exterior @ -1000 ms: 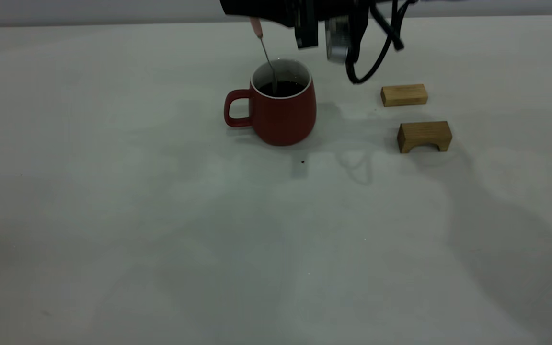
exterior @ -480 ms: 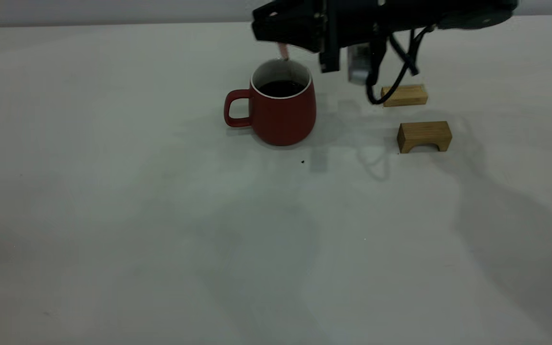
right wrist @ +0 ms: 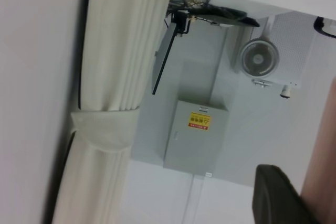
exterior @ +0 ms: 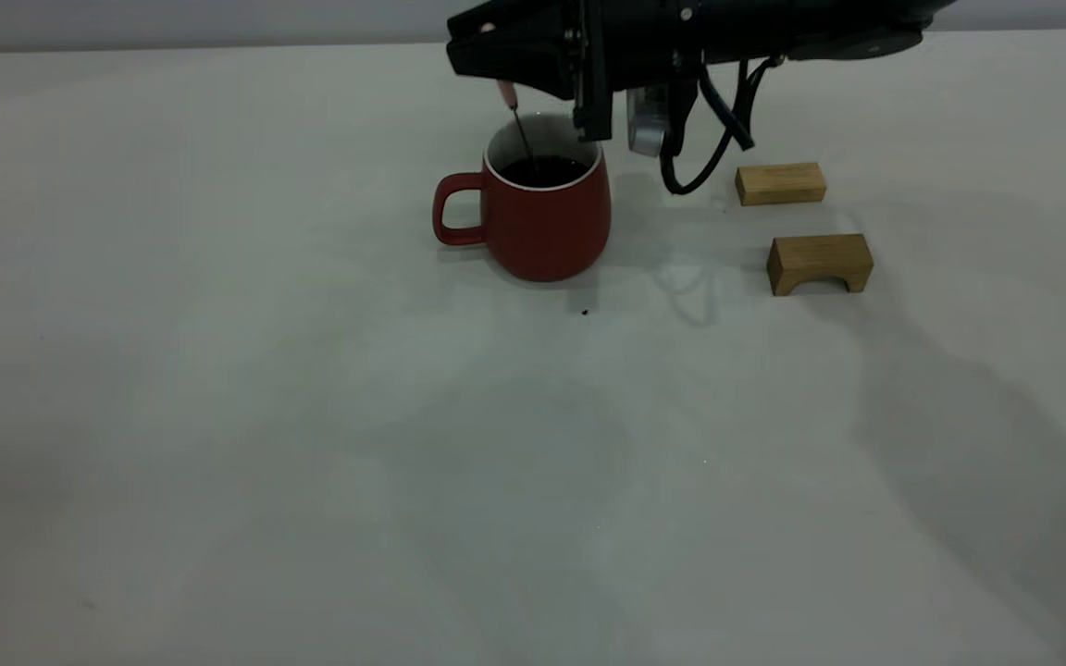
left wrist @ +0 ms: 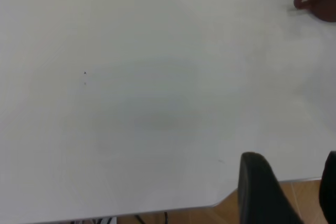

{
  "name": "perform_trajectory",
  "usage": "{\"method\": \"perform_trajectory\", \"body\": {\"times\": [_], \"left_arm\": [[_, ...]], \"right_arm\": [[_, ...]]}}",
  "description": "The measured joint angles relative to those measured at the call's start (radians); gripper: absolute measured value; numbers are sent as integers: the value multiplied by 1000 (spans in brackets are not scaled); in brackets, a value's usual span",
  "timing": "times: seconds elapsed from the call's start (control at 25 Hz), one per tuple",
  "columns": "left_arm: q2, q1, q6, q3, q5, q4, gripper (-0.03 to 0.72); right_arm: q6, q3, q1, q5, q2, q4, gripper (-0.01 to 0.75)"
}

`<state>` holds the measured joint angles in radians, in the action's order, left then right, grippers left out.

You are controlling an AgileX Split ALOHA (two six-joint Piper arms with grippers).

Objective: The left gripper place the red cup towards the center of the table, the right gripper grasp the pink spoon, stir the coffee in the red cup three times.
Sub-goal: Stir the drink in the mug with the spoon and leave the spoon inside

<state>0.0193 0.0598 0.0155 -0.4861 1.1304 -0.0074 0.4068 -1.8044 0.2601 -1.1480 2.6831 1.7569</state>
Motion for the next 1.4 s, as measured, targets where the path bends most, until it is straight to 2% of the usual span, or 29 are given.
{"method": "perform_trajectory", "body": {"times": [0.28,0.44,0.6,0.76,0.92,1.08,1.4], "left_arm": [[0,0,0,0,0,0,353],[0,0,0,0,0,0,353],[0,0,0,0,0,0,353],[0,0,0,0,0,0,353],[0,0,0,0,0,0,353],[0,0,0,0,0,0,353],[0,0,0,0,0,0,353]], "right_arm": [[2,149,-14,8,-47,2,130],[32,156,28,7,-47,1,130],[38,79,46,3,-22,1,130],[39,58,20,1,-15,2,130],[39,119,-16,0,-21,7,130],[41,162,-9,-3,-36,9,130],[51,-6,38,-2,24,4,130]]}}
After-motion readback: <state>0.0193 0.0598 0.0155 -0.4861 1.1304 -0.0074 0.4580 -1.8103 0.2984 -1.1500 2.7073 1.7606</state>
